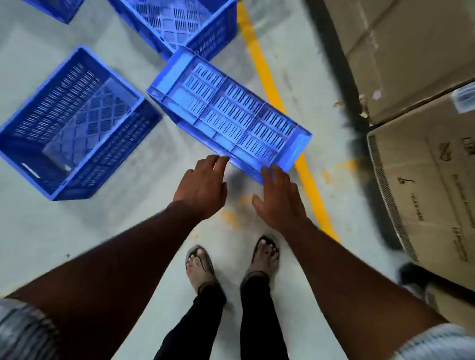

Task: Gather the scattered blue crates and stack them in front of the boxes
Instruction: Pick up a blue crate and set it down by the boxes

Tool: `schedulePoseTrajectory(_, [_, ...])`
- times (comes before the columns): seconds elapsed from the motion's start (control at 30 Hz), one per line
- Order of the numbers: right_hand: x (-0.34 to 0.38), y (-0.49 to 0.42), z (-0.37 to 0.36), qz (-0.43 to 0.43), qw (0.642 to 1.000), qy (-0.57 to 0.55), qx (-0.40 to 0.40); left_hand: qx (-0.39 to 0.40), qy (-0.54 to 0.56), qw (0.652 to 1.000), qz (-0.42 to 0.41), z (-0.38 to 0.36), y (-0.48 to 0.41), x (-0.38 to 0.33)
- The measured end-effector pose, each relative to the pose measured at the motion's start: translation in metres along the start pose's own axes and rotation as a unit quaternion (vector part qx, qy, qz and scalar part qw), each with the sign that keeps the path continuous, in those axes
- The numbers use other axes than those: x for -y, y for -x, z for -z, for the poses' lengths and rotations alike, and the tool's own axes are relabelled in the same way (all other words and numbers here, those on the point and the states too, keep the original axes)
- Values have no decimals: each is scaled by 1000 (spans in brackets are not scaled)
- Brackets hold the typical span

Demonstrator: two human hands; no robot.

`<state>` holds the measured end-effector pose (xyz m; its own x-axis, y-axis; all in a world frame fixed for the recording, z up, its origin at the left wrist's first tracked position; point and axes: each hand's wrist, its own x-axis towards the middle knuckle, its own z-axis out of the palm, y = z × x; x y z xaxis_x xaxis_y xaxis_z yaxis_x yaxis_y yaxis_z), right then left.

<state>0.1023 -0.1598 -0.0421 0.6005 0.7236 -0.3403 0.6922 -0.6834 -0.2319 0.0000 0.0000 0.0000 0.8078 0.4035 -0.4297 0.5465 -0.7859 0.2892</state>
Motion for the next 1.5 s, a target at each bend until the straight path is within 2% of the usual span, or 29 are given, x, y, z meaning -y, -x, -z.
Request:
schedulePoseTrajectory(0.1, [-12,-39,-32,26,999,-10,26,-1,-3,1000,-8,-41,-45,8])
schedulePoseTrajectory(0.27, [-26,-75,-73,53,994,9,97,48,-29,998,-21,-92,-89,18])
schedulePoseTrajectory(0.43, [-31,-88,-89,63,987,133,67,108,-40,993,-39,-113,-105,30])
schedulePoseTrajectory(0.5, [-36,-88,-91,63,984,160,53,110,-44,991,-56,-114,-110,30])
schedulePoseTrajectory(0.63, [-53,-103,-82,23,989,136,54,110,-36,988,-98,-108,-130,23])
schedulePoseTrajectory(0.77, [-88,-130,-55,44,990,126,43,98,-23,988,-115,-108,-154,6])
schedulePoseTrajectory(0.9, [-95,-163,-30,-14,993,121,-2,66,-28,991,-117,-96,-177,-5])
schedulePoseTrajectory(1.07, [-122,-204,-4,-12,997,67,-25,50,-17,994,-99,-60,-225,-26])
schedulePoseTrajectory(1.13, [-133,-214,2,-29,995,80,-50,42,3,996,-73,-45,-239,-30])
schedulePoseTrajectory(1.33, [-147,-248,8,-175,977,93,-74,43,-16,998,-53,-29,-259,-6])
schedulePoseTrajectory(1.5, [-156,-279,6,-179,984,14,-1,63,-37,996,-59,-33,-272,24])
